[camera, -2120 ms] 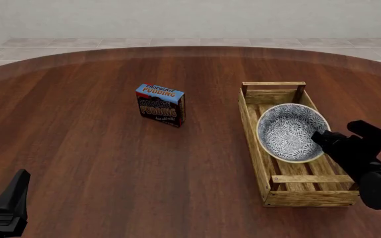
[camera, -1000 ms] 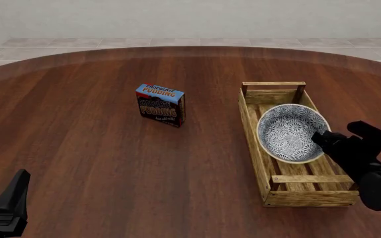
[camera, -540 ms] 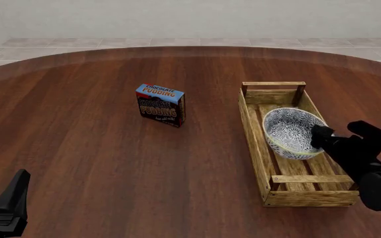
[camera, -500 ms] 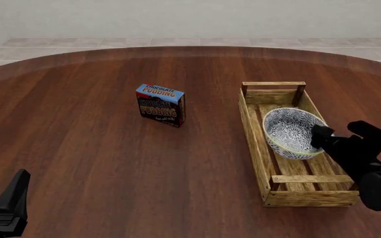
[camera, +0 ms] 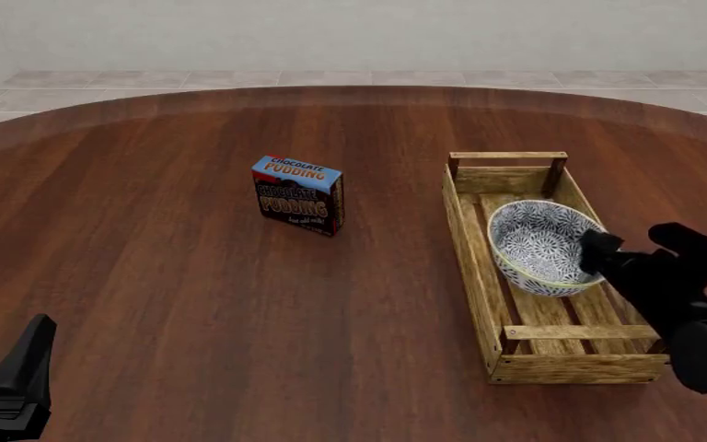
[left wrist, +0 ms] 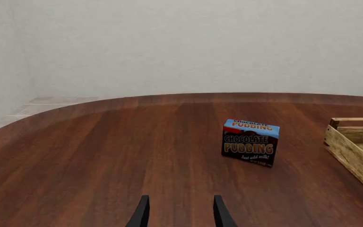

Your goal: Pick up the bowl on the left and put it in the tray.

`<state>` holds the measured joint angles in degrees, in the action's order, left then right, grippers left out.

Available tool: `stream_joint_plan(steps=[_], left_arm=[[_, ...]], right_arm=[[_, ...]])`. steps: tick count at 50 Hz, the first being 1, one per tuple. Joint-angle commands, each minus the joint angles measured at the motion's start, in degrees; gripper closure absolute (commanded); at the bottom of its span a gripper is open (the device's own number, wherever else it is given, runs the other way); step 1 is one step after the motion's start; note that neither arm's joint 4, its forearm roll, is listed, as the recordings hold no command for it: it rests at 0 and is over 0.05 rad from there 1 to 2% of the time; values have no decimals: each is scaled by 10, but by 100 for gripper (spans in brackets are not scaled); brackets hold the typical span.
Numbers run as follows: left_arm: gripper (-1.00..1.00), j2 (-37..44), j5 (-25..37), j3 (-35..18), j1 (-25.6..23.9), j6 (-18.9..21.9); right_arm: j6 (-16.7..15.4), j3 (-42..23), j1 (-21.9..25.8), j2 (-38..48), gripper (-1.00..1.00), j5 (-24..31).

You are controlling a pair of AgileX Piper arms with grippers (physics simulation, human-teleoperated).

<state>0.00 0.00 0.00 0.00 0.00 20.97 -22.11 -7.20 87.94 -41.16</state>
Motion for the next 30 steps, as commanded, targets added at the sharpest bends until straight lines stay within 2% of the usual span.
stream_joint_plan(steps=[1,30], left_arm=[[-100,0,0,0,0,0],[-100,0,0,0,0,0]], right_arm=[[-17,10,-4,-43,-100,10],[-24,11,-1,-133,-100,68]])
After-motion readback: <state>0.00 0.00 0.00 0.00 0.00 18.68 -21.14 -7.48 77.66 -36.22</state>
